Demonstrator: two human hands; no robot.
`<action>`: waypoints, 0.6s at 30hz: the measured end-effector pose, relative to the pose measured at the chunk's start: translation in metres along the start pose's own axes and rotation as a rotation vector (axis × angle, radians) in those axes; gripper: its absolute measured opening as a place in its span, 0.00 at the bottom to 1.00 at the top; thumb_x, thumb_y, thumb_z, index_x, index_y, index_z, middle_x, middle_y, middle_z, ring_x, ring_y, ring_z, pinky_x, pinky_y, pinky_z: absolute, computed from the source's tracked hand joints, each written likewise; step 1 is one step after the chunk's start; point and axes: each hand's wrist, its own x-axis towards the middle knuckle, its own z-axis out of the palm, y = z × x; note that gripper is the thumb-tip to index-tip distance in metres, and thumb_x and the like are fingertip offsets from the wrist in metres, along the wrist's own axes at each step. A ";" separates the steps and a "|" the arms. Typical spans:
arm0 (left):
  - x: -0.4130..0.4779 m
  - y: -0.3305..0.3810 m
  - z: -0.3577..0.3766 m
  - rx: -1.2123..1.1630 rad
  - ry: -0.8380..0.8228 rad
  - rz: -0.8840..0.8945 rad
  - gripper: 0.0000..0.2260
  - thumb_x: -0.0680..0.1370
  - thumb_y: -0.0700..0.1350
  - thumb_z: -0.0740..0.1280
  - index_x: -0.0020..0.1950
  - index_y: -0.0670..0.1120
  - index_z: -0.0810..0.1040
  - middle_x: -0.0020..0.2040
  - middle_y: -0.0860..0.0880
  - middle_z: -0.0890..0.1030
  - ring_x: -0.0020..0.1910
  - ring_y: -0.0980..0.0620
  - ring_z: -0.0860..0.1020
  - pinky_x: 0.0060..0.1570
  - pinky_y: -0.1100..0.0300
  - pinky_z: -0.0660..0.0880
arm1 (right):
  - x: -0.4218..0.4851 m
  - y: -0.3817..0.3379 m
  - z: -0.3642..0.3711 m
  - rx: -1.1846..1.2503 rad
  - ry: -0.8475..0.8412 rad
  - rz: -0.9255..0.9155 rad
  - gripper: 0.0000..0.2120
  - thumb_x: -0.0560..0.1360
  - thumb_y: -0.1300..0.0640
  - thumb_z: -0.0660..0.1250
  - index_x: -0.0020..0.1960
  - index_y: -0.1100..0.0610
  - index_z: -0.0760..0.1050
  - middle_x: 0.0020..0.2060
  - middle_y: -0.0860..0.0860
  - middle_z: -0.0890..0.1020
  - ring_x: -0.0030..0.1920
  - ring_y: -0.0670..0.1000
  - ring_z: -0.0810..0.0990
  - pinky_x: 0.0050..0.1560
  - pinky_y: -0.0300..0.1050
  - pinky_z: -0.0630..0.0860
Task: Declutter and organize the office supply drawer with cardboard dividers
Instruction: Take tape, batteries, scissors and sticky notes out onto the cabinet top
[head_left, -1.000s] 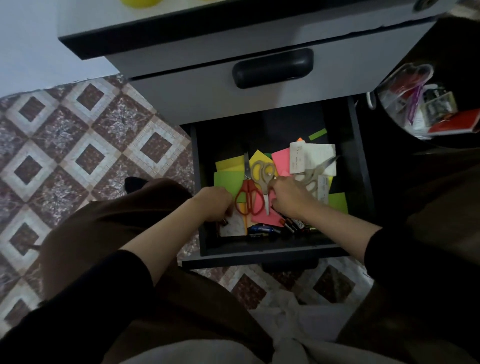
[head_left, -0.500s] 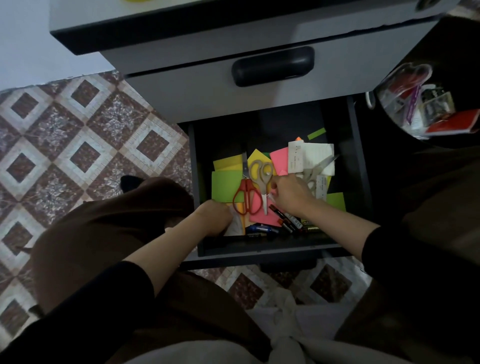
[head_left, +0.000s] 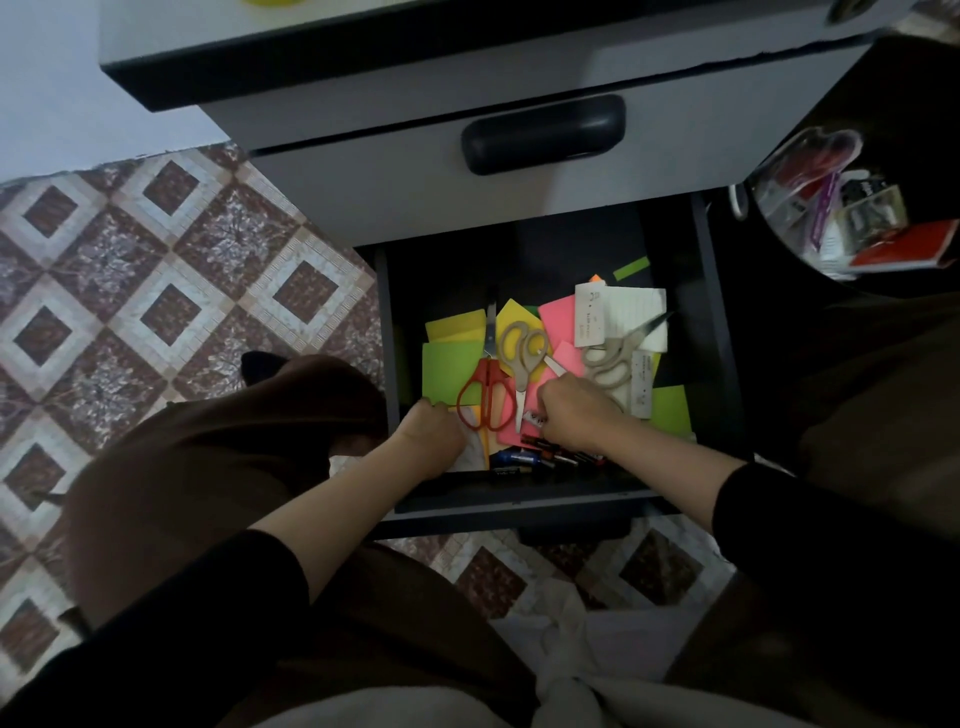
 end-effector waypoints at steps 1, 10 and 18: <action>-0.001 0.000 0.001 -0.034 0.015 0.001 0.12 0.80 0.39 0.56 0.61 0.41 0.73 0.62 0.45 0.74 0.61 0.46 0.73 0.57 0.55 0.70 | -0.001 -0.001 0.000 -0.004 -0.005 0.005 0.06 0.76 0.60 0.64 0.45 0.64 0.75 0.35 0.54 0.70 0.39 0.53 0.71 0.38 0.43 0.68; -0.014 -0.024 -0.018 -0.779 0.132 -0.136 0.14 0.73 0.47 0.71 0.56 0.42 0.80 0.52 0.45 0.81 0.52 0.48 0.78 0.51 0.58 0.74 | 0.005 0.011 -0.007 0.275 0.048 0.106 0.10 0.71 0.59 0.70 0.46 0.67 0.79 0.44 0.60 0.81 0.42 0.55 0.78 0.41 0.46 0.74; -0.044 -0.026 -0.032 -1.554 0.252 -0.268 0.08 0.69 0.41 0.75 0.42 0.38 0.82 0.30 0.51 0.76 0.26 0.62 0.75 0.26 0.74 0.68 | -0.012 0.009 -0.037 0.706 0.091 0.147 0.05 0.72 0.65 0.69 0.46 0.67 0.77 0.33 0.56 0.80 0.29 0.50 0.78 0.30 0.39 0.78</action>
